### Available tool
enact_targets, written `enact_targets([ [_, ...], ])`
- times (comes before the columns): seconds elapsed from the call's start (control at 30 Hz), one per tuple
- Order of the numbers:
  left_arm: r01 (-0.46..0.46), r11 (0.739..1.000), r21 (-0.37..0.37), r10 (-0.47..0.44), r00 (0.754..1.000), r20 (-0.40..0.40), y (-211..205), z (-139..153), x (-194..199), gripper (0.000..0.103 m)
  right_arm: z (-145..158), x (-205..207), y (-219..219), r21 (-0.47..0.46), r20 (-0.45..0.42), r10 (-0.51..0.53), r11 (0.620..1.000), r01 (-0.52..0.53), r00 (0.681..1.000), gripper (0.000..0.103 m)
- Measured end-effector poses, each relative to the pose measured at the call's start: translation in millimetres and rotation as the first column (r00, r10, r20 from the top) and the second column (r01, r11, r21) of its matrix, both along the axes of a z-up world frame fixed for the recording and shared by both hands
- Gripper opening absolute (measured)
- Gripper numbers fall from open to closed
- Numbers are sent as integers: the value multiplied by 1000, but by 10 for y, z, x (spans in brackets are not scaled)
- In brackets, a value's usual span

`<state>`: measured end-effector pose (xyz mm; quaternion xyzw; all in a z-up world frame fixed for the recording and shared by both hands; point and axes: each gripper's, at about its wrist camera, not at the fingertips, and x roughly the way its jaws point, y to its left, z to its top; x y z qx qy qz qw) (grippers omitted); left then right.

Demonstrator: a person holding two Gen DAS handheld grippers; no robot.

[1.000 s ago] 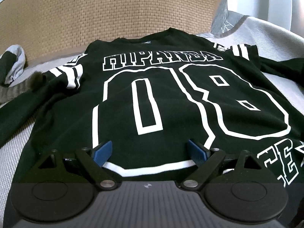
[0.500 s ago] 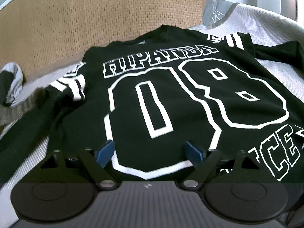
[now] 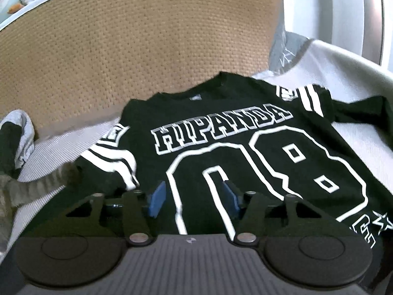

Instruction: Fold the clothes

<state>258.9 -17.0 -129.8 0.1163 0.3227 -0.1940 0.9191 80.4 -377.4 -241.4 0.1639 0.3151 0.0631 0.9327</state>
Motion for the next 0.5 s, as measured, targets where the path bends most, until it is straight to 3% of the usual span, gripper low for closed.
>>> enact_targets([
  [0.13, -35, 999, -23, 35, 999, 1, 257, 102, 142, 49, -12, -3, -7, 11, 4, -3, 1000, 3, 1000, 38],
  [0.5, -170, 984, -57, 170, 985, -6, 1317, 307, 465, 50, -36, -18, 42, -14, 19, 17, 1000, -17, 1000, 44],
])
